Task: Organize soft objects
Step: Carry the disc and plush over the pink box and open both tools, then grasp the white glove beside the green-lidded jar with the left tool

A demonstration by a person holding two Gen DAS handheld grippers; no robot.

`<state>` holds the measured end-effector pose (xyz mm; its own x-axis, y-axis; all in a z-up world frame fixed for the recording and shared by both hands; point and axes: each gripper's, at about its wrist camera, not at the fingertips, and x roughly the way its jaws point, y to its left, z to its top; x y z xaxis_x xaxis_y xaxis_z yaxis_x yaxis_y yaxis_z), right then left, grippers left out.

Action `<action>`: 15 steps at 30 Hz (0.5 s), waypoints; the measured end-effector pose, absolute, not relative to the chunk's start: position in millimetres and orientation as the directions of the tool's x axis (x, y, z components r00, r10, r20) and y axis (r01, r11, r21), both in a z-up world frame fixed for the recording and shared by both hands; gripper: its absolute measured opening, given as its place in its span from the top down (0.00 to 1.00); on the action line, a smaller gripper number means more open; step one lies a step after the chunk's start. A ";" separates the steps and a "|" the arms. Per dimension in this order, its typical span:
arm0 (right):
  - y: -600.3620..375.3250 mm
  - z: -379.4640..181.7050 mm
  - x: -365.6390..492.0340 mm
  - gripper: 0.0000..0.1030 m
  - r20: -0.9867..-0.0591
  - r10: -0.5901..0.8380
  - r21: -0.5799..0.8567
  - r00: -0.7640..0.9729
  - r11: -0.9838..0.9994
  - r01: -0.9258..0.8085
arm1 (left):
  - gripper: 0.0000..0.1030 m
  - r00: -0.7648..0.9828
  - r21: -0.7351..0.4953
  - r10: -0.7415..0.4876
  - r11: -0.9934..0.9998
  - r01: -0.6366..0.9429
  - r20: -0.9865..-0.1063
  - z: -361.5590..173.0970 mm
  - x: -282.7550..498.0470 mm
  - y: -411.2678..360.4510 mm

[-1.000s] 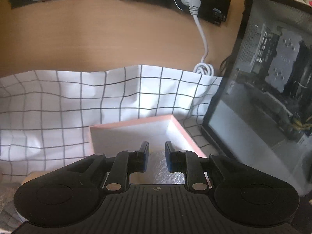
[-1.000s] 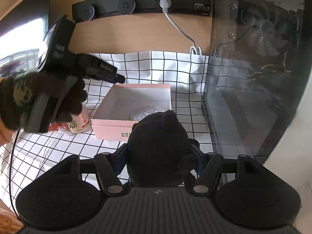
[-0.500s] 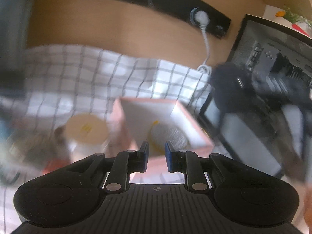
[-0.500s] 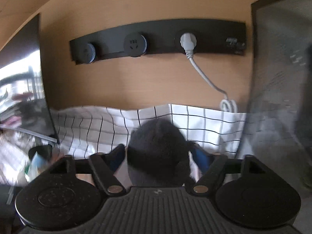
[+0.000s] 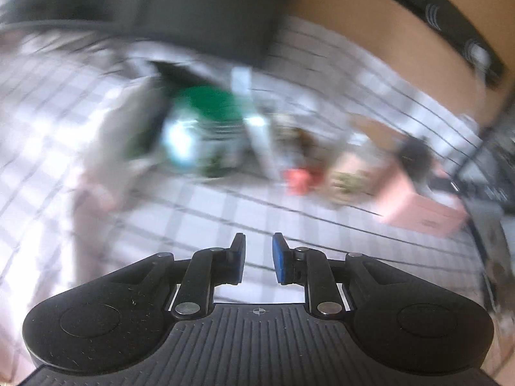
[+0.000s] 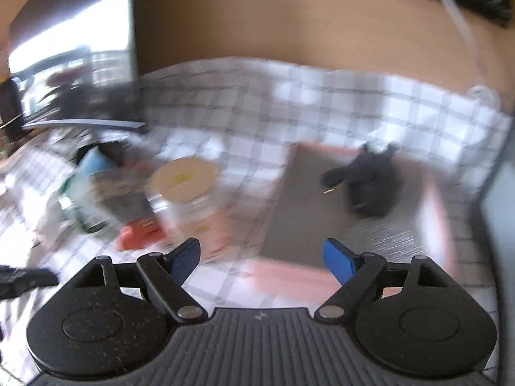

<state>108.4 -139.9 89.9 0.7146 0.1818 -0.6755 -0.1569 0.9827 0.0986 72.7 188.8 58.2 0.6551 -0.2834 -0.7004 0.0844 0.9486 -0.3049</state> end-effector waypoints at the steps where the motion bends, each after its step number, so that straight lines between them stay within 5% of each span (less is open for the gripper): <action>1: -128.3 87.0 105.9 0.18 -0.679 0.201 0.107 0.706 0.979 -0.176 | 0.80 0.661 -0.301 -0.262 0.952 0.056 -0.703 56.8 72.2 197.7; 15: 19.8 58.2 121.9 0.18 -0.765 0.296 0.028 0.572 0.902 -0.430 | 0.80 0.715 -0.274 -0.114 0.955 -0.111 -0.689 43.2 85.6 298.3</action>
